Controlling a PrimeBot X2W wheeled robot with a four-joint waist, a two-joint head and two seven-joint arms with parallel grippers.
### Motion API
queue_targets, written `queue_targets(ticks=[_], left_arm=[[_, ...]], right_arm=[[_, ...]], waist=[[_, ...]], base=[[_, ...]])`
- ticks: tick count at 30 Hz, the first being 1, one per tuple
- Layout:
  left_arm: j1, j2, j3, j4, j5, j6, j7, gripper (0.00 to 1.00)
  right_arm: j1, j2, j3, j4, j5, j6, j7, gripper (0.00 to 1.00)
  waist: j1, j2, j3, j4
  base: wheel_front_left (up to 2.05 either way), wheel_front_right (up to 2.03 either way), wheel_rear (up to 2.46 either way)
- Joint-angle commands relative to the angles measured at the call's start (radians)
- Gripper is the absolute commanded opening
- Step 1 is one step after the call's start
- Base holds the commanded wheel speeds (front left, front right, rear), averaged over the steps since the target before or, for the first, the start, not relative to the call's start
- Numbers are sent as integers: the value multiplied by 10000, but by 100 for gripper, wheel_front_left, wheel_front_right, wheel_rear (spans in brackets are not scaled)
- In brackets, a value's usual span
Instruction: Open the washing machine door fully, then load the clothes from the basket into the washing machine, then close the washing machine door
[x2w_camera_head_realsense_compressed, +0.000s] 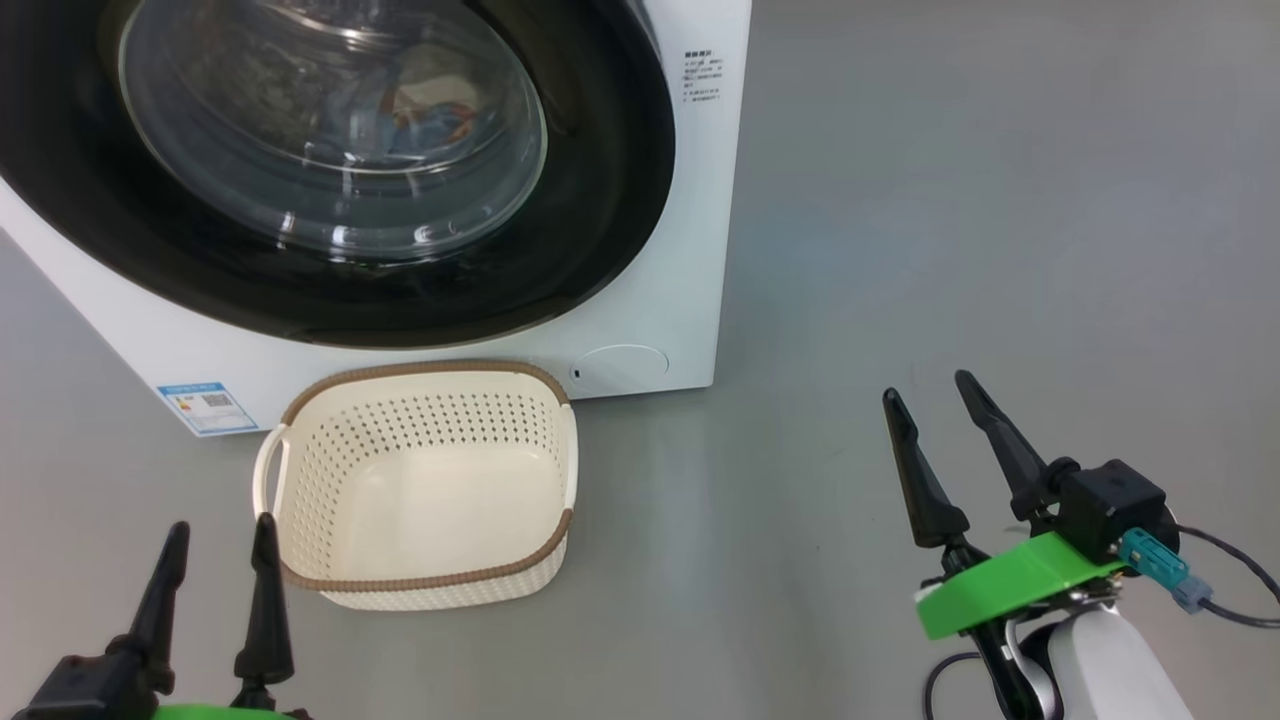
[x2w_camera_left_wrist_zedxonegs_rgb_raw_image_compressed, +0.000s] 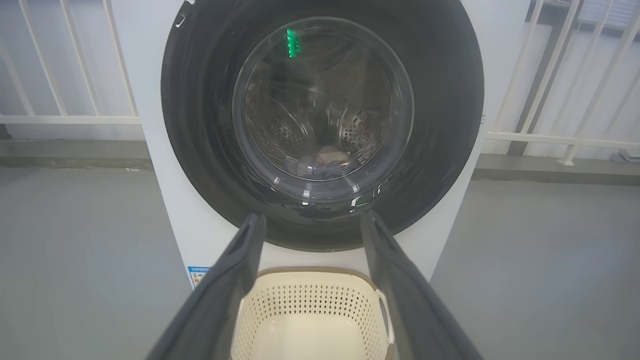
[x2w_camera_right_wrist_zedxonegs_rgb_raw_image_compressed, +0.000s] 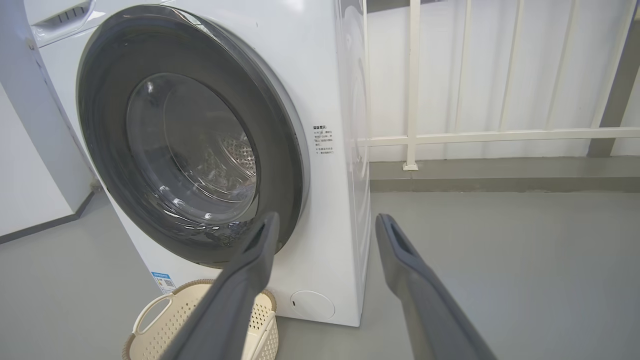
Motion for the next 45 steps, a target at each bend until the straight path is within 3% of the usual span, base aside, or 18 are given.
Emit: queue_targets(ticks=[1, 45], left_arm=[[-3, 33, 454, -240, 87, -23, -53, 100], [93, -173, 721, -248, 341, -24, -53, 100]], right_arm=[[97, 109, 130, -325, 18, -57, -46, 100], [461, 109, -59, -401, 145, -57, -46, 100]], waist=[[0, 0, -61, -25], [0, 0, -182, 225]], base=[[0, 0, 0], [0, 0, 0]])
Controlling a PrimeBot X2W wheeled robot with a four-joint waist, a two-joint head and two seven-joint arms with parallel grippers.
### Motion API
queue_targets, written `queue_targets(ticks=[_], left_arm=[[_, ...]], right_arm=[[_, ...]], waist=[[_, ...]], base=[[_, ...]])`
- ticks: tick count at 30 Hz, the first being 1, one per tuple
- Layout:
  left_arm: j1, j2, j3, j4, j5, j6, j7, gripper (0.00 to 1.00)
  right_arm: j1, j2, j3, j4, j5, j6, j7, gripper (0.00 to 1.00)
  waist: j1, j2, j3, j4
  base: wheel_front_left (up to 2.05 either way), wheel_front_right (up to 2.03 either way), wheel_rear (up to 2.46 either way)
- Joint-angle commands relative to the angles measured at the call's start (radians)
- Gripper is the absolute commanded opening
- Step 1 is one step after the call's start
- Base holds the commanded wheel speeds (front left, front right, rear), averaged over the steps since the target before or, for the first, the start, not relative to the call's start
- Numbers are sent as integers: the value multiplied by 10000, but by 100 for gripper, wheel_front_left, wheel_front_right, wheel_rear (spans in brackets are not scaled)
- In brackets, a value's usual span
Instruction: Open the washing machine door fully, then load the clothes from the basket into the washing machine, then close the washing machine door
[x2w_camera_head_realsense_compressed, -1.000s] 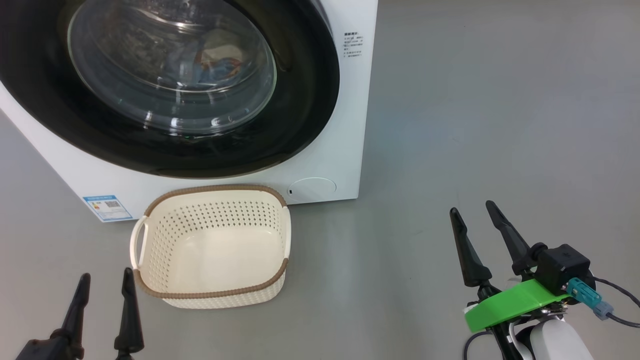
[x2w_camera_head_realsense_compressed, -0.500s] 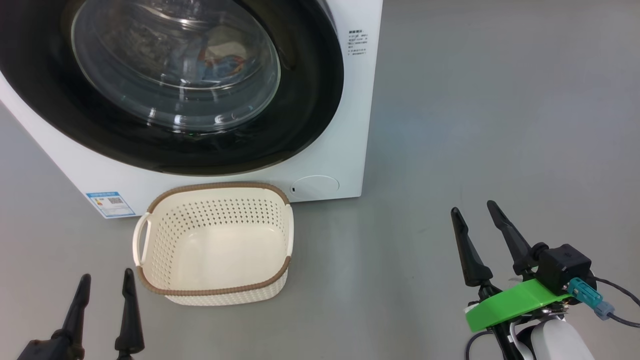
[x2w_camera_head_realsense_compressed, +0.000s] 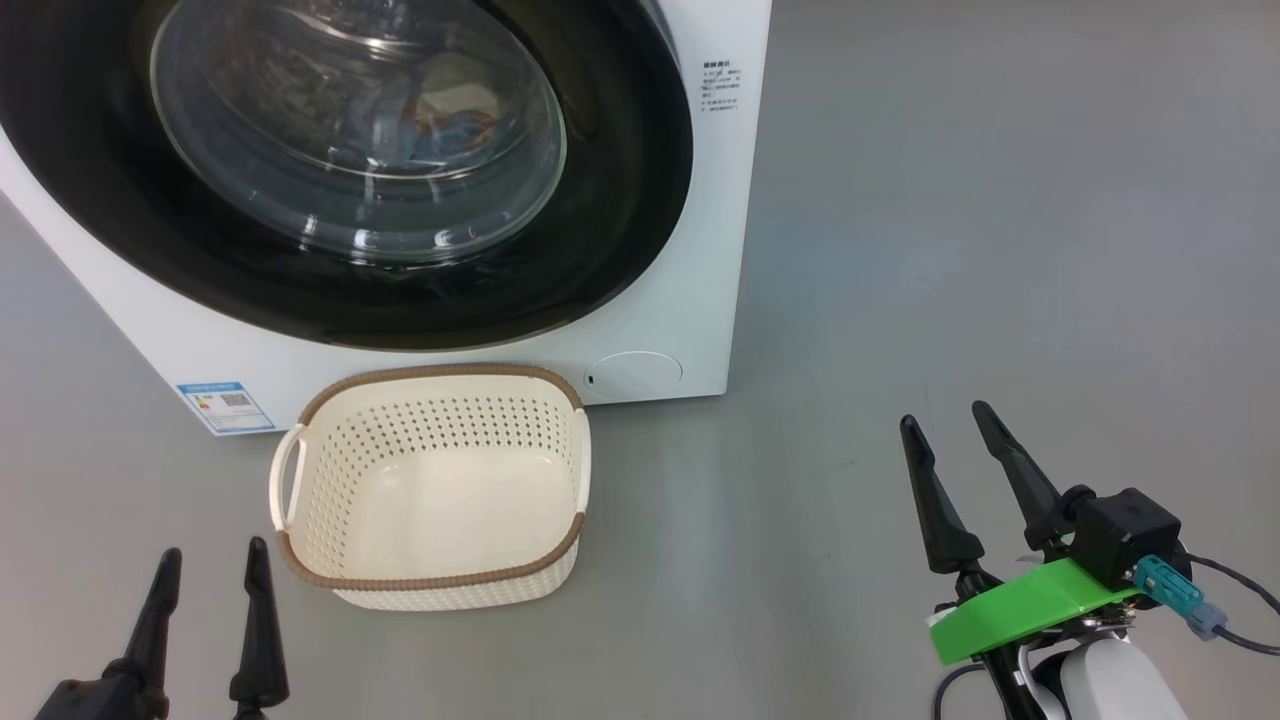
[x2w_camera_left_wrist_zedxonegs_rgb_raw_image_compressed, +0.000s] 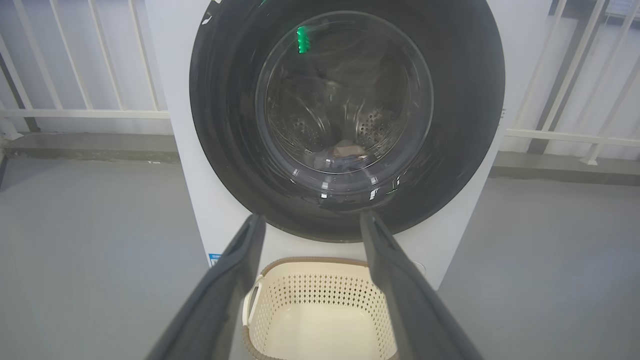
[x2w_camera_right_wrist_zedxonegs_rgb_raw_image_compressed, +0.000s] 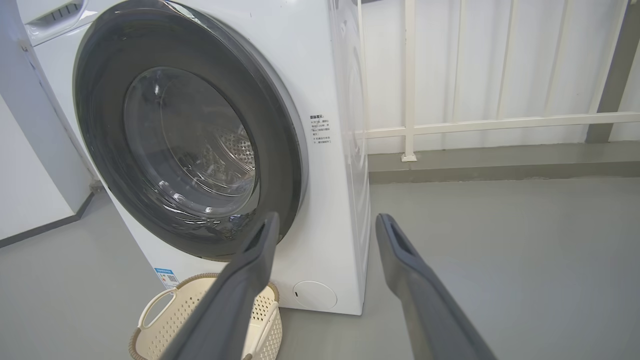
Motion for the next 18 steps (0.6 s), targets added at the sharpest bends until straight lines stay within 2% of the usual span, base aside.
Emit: queue_targets(ticks=[1, 9, 10, 15, 18], left_arm=[[-264, 68, 356, -239, 102, -24, -53, 100], [-284, 67, 305, -291, 114, -24, -53, 100], [3, -6, -31, 15, 10, 2, 0, 0], [24, -104, -126, 394, -242, 1, 63, 0], [-7, -90, -131, 428, -599, 1, 144, 0]], right_arm=[[-103, 74, 206, -264, 3, -57, -46, 100], [-120, 74, 152, -283, -9, -57, -46, 100], [2, -2, -13, 34, 2, 0, 0, 0], [182, -5, 20, 366, 238, 1, 40, 0], [208, -23, 2, 356, 599, -1, 117, 0]], waist=[[0, -1, 8, 0], [0, -1, 36, 15], [0, -1, 36, 15], [1, -1, 31, 12], [15, -1, -5, -2]], base=[[0, 0, 0], [0, 0, 0], [0, 0, 0], [0, 0, 0], [0, 0, 0]])
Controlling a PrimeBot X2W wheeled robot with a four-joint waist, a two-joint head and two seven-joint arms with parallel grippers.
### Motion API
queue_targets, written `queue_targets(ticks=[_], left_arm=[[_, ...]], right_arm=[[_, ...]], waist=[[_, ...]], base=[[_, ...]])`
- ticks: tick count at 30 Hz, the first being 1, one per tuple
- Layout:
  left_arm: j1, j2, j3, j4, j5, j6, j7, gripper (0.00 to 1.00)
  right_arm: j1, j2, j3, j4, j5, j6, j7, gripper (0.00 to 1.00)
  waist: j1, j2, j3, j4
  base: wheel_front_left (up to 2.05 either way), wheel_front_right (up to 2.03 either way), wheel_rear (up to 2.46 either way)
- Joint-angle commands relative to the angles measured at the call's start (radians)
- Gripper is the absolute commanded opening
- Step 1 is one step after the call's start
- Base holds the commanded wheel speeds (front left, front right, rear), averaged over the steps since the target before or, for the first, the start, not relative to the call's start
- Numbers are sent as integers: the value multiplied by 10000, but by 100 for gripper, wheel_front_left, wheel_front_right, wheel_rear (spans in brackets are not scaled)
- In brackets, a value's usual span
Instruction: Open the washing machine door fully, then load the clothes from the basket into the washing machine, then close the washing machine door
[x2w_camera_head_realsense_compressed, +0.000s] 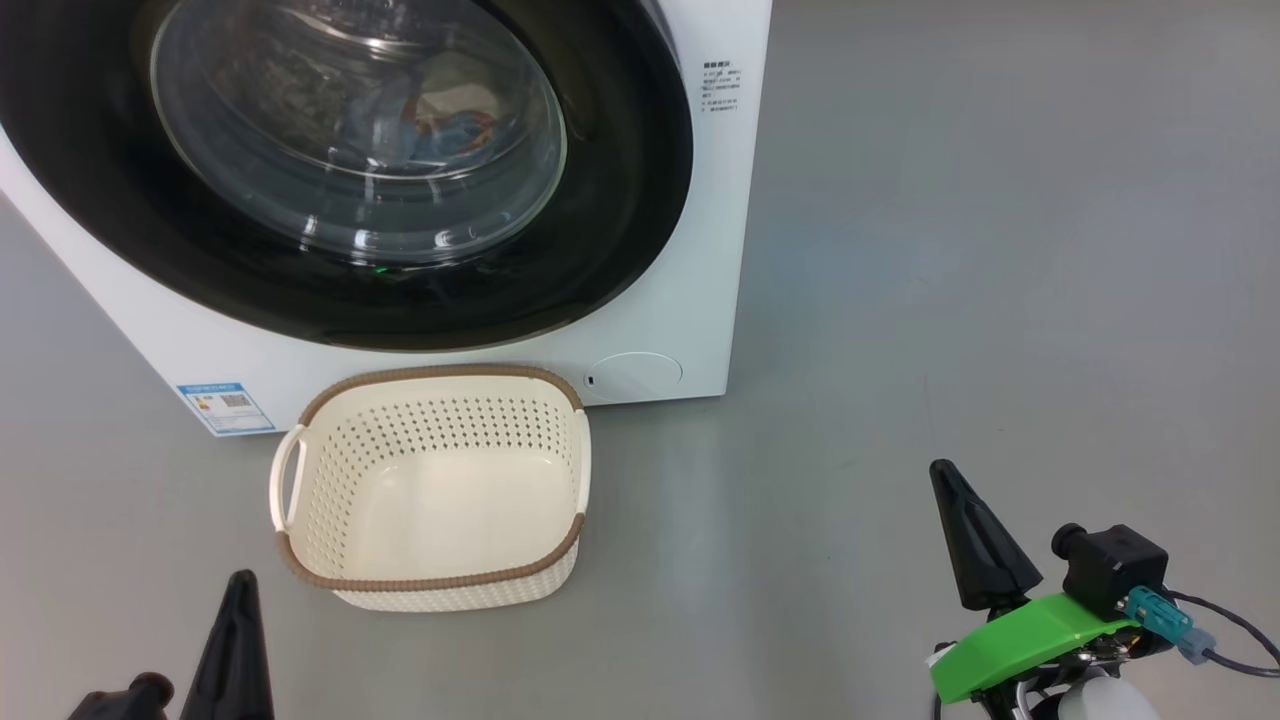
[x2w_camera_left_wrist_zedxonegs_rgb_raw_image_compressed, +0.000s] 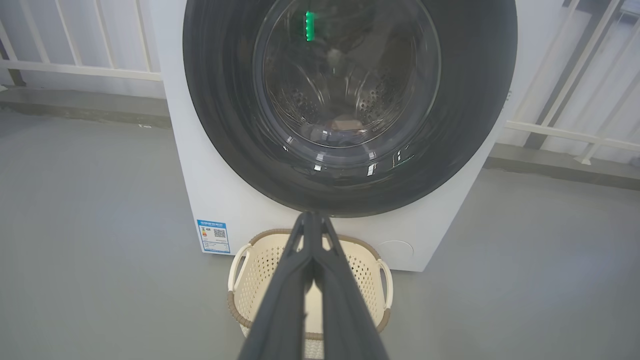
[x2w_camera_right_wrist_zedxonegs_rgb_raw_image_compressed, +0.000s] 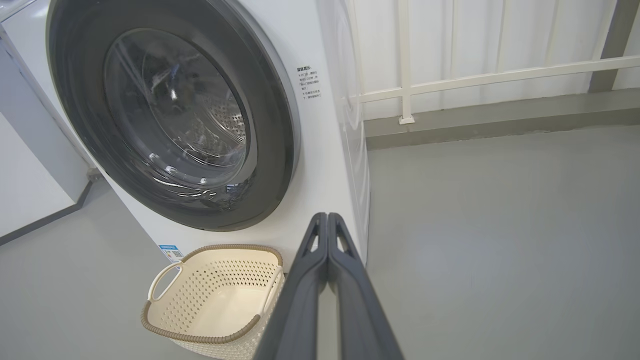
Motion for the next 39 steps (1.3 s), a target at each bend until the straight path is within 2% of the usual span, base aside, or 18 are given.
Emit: queue_targets(ticks=[1, 7, 39], left_arm=[[-76, 164, 26, -182, -329, -1, 59, 0], [-165, 190, 10, -82, -1031, -2, 220, 0], [-607, 290, -42, 361, -4612, -9, 1073, 0]], right_arm=[[-197, -23, -31, -281, 339, -3, 48, 0], [-183, -55, -66, -256, 1048, -6, 194, 0], [-49, -150, -315, -237, 4634, -20, 987, 0]], waist=[[19, -1, -24, -10], [0, -1, -45, -32], [-1, -1, -230, -146]], base=[[0, 0, 0], [0, 0, 0], [0, 0, 0]])
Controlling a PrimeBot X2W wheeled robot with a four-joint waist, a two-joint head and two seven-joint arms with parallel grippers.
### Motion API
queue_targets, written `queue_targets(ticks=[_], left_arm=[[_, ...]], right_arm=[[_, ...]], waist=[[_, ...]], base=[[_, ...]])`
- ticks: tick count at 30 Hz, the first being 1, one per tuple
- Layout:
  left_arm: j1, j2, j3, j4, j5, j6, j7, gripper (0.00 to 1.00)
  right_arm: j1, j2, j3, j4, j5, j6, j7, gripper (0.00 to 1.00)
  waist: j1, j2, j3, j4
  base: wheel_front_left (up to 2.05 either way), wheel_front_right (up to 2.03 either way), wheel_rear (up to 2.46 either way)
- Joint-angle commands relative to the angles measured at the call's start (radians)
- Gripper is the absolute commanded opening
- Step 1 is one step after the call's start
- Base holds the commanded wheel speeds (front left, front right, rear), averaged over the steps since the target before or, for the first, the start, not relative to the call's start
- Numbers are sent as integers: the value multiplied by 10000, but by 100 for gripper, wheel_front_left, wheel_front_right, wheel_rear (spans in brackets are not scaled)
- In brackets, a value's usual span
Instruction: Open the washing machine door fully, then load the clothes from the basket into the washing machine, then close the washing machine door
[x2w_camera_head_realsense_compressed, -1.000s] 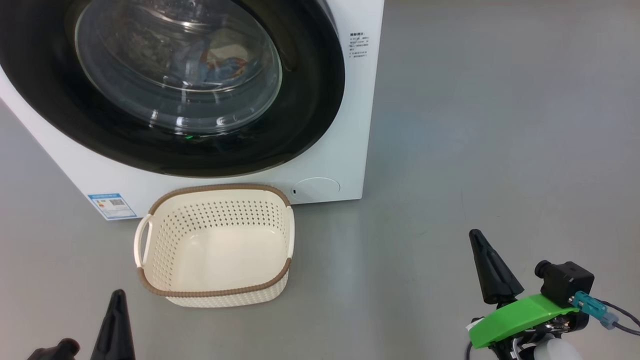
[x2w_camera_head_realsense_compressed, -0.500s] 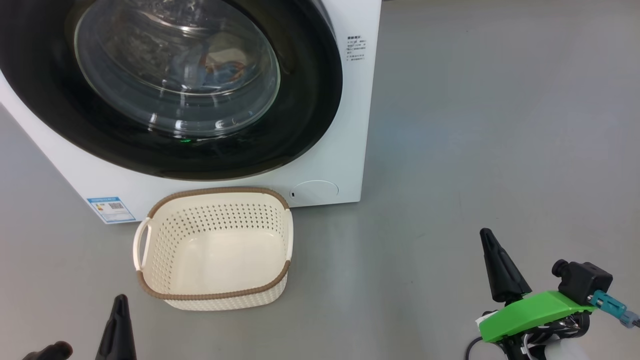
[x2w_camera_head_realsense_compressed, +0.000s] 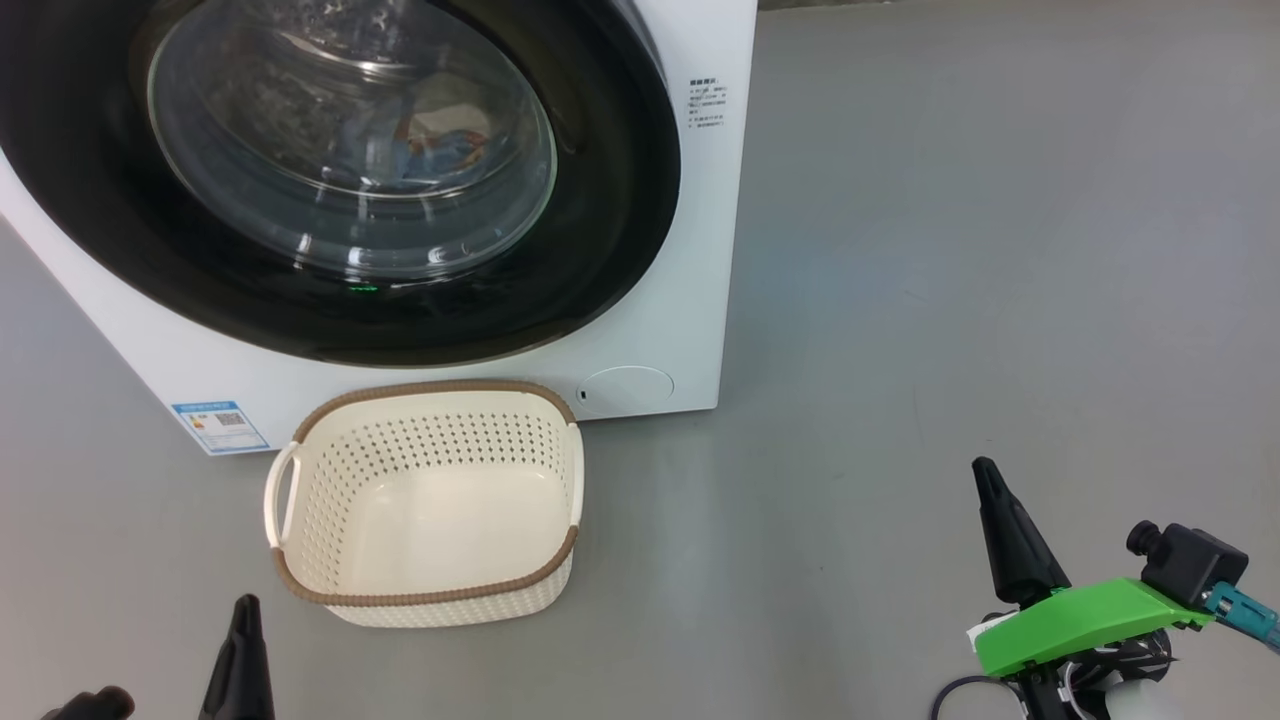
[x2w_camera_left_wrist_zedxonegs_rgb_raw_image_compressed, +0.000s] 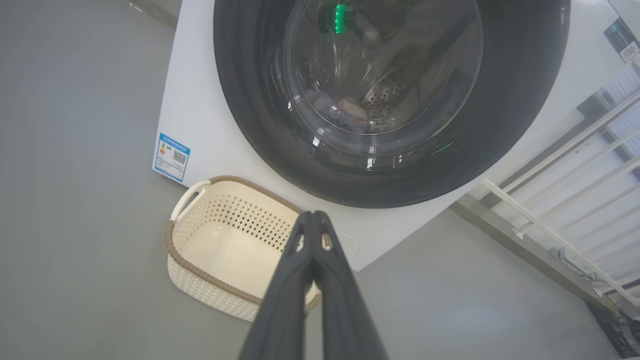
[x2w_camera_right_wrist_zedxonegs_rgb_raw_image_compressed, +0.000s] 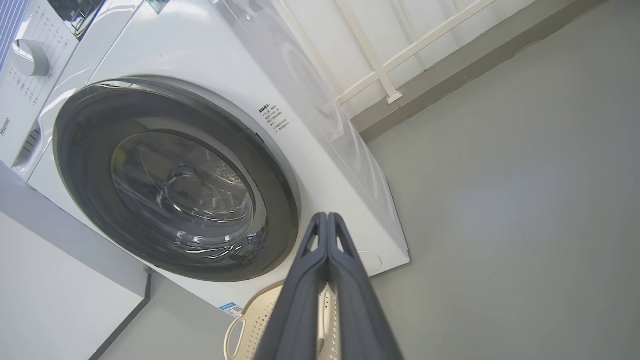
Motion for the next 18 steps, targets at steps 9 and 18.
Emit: queue_targets(ticks=[9, 18], left_arm=[[-597, 264, 126, -54, -1299, -11, 292, 0], [-721, 283, 124, 70, -2327, -13, 550, 0]], right_arm=[[-6, -98, -87, -240, 1300, -25, 284, 0], [36, -108, -184, -237, 2320, -29, 534, 0]], waist=[[-1, 0, -59, -36], [-1, 0, -113, -69]], base=[[0, 0, 0], [0, 0, 0]])
